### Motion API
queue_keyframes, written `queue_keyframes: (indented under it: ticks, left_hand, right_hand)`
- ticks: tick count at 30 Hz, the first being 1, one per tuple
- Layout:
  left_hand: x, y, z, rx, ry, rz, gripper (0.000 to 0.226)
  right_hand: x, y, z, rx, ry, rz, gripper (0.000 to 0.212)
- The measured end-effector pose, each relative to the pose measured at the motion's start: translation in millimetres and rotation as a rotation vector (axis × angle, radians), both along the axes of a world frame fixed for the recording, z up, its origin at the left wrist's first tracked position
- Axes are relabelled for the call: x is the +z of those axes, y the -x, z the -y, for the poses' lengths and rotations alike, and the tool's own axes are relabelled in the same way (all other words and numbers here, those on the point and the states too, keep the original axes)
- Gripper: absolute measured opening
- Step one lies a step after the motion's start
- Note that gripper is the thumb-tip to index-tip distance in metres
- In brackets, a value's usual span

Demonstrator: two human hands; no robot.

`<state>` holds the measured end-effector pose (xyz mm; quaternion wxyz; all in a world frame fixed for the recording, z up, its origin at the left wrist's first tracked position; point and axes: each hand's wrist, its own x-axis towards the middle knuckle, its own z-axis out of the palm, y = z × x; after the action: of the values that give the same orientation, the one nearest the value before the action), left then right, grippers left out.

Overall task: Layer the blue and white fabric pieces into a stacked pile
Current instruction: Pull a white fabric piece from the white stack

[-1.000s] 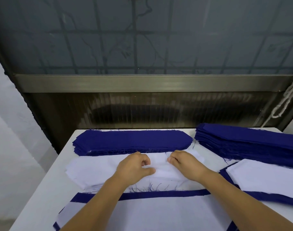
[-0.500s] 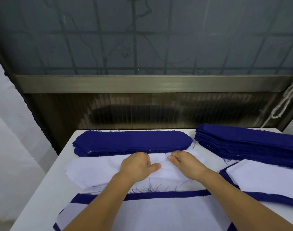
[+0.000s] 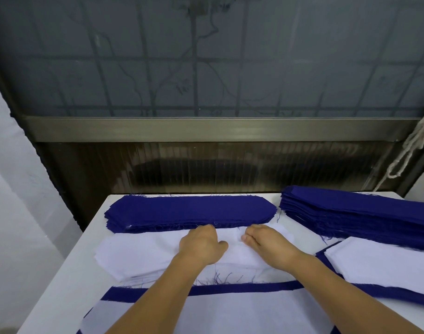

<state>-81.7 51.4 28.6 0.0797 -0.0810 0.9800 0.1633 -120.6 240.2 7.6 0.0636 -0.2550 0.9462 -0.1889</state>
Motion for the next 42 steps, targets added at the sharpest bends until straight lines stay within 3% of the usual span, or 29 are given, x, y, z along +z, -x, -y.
queue_keyframes:
  ticks: [5, 9, 13, 17, 22, 29, 35, 38, 42]
  left_hand:
    - [4, 3, 0, -0.005, -0.039, 0.055, 0.021]
    - [4, -1, 2, -0.042, -0.029, 0.024, 0.009]
    - [-3, -7, 4, -0.094, -0.008, -0.092, 0.023]
    - [-8, -17, 16, -0.115, 0.012, -0.214, 0.024]
    - [-13, -33, 74, -0.032, 0.123, -0.282, 0.01]
    - [-10, -57, 150, 0.098, 0.105, -0.308, 0.01]
    - [11, -85, 162, -0.083, 0.177, -0.285, 0.027]
    - [17, -108, 164, -0.107, 0.04, -0.297, 0.027]
    - [33, -136, 165, -0.12, -0.171, -0.096, 0.011]
  right_hand:
    - [8, -3, 2, 0.025, -0.053, -0.111, 0.029]
    - [12, -8, 7, 0.006, 0.008, -0.177, 0.019]
    - [9, -17, 13, 0.046, -0.014, -0.124, 0.037]
    - [9, -14, 13, 0.047, -0.039, -0.195, 0.004]
    - [4, -12, -11, 0.003, -0.007, -0.151, 0.012]
    - [3, -11, -23, -0.041, 0.102, -0.038, 0.009]
    - [24, -32, -35, -0.007, 0.04, -0.052, 0.007]
    - [33, -58, -57, -0.013, 0.056, -0.051, 0.007]
    - [62, -86, -84, 0.018, 0.21, 0.262, 0.01]
